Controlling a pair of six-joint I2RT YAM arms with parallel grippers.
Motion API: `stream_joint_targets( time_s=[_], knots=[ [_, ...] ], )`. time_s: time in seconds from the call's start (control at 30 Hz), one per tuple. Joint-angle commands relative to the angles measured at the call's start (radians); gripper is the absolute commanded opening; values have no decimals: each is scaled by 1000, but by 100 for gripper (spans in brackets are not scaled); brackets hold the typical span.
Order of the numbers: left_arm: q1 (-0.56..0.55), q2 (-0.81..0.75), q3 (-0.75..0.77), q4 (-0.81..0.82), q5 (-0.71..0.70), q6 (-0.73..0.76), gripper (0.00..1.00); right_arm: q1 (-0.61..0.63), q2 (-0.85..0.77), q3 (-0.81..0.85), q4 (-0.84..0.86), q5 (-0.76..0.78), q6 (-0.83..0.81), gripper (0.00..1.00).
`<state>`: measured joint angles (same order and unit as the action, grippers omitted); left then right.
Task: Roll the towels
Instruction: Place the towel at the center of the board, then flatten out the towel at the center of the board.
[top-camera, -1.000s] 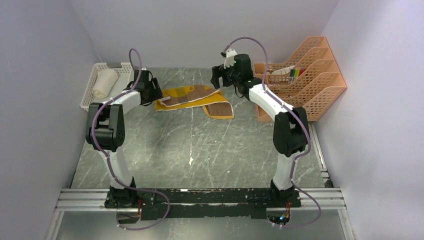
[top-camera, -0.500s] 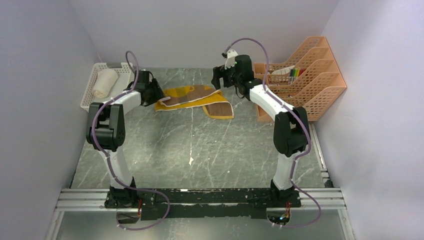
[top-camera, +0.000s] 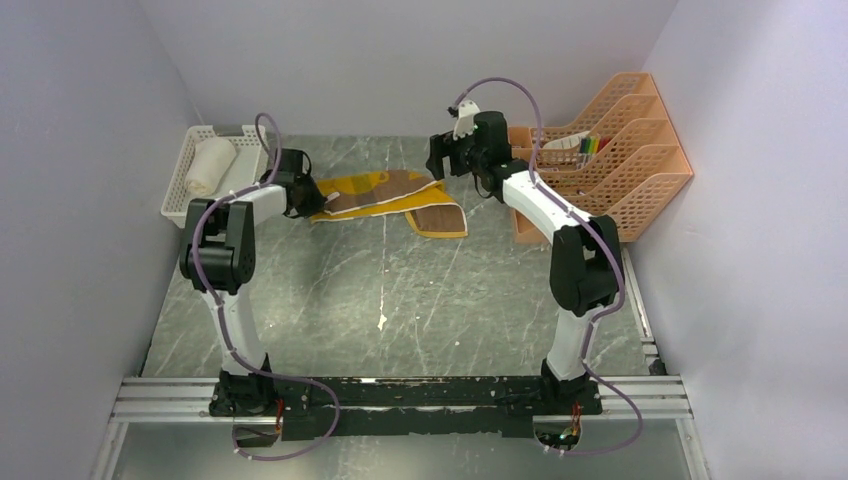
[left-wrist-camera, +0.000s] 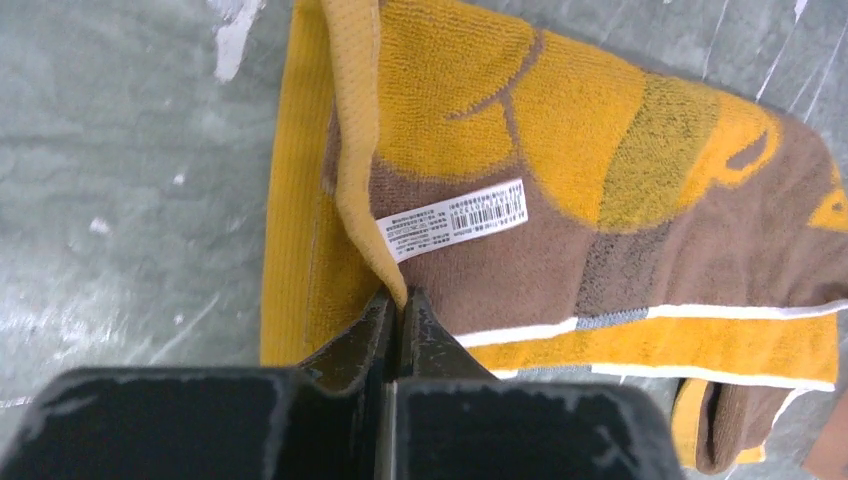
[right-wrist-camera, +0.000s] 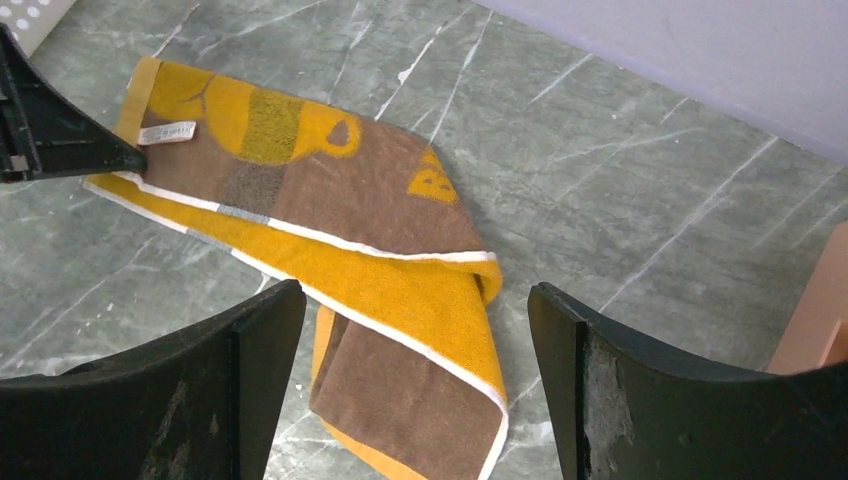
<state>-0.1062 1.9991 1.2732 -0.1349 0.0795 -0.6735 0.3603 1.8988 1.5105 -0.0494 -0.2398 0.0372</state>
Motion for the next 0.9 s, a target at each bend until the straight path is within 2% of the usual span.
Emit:
stream_joint_targets(
  time_s=[0.0, 0.1, 0.23, 0.3, 0.37, 0.63, 0.87],
  knots=[
    [8, 40, 133, -3, 53, 47, 7, -19, -39, -16, 30, -2, 1, 83],
    [23, -14, 230, -20, 11, 84, 7, -28, -46, -25, 36, 4, 1, 83],
    [45, -118, 415, -134, -104, 158, 7, -39, -47, -38, 47, 17, -2, 83],
    [58, -184, 467, -181, -193, 202, 7, -38, -36, -35, 46, 30, -10, 83],
    [88, -228, 500, -216, -219, 229, 7, -40, -15, -33, 48, 41, -13, 83],
    [211, -331, 482, -265, -204, 256, 7, -6, 84, 0, 136, -1, -59, 81],
    [243, -290, 536, -284, -13, 257, 7, 107, 184, 69, 198, 1, -140, 81]
  ],
)
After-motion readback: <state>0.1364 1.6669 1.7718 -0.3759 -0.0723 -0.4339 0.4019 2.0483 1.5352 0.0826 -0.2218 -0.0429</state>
